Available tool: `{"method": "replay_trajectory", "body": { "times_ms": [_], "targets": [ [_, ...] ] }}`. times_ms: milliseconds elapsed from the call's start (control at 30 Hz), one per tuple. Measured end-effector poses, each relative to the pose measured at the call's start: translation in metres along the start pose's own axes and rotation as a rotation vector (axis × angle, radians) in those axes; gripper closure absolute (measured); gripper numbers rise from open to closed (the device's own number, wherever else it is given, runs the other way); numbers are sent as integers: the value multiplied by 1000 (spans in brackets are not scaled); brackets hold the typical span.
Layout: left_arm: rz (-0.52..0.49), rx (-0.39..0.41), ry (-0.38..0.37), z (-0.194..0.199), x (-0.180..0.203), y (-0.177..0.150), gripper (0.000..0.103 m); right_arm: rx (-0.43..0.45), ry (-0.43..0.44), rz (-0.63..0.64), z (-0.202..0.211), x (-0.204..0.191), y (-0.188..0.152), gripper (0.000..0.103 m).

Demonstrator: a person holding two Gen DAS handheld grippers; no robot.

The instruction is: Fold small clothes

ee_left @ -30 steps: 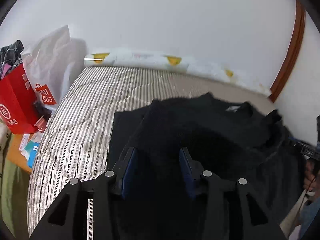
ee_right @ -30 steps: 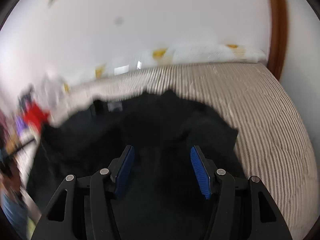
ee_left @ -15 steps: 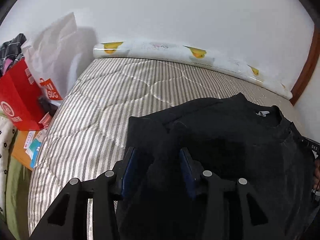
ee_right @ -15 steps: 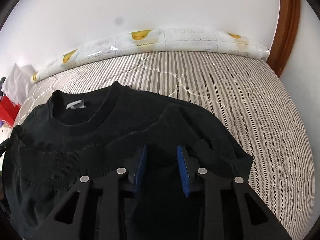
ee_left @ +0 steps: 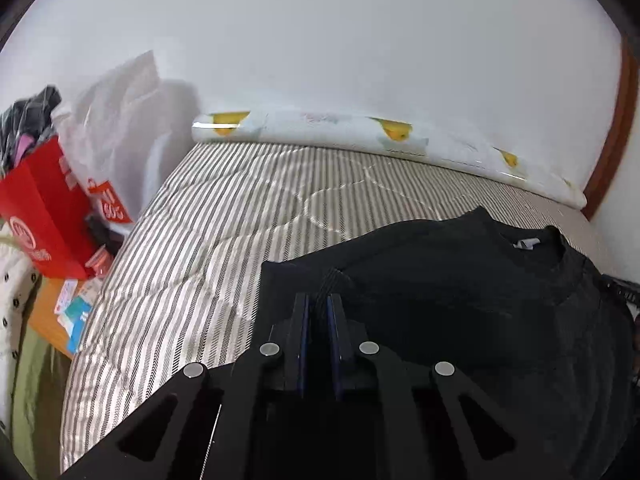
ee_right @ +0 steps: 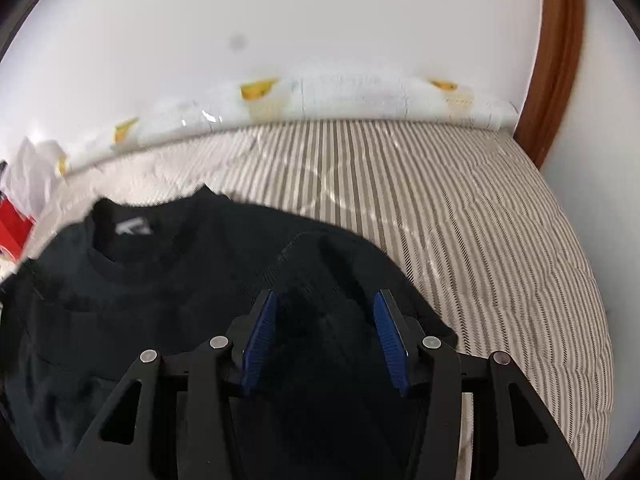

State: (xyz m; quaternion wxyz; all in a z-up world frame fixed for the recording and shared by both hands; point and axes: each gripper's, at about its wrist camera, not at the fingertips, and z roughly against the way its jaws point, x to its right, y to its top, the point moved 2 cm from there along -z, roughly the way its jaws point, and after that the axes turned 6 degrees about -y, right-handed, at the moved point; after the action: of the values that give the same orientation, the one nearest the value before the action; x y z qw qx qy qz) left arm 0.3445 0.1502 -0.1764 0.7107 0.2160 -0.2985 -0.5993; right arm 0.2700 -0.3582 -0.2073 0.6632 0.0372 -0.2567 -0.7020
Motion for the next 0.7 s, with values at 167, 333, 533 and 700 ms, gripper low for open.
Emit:
{"method": "replay_trajectory", "body": {
  "times_ms": [167, 333, 533, 700],
  "targets": [
    [15, -19, -5, -4, 0, 0, 94, 21, -2, -74, 5, 20, -3, 86],
    [-5, -34, 12, -1, 3, -2, 90, 9, 8, -94, 8, 24, -6, 83],
    [13, -53, 1, 18, 3, -8, 87, 43, -1, -113, 48, 6, -15, 62],
    [11, -54, -10, 47, 4, -23, 81, 73, 54, -49, 81, -50, -36, 58]
  ]
}}
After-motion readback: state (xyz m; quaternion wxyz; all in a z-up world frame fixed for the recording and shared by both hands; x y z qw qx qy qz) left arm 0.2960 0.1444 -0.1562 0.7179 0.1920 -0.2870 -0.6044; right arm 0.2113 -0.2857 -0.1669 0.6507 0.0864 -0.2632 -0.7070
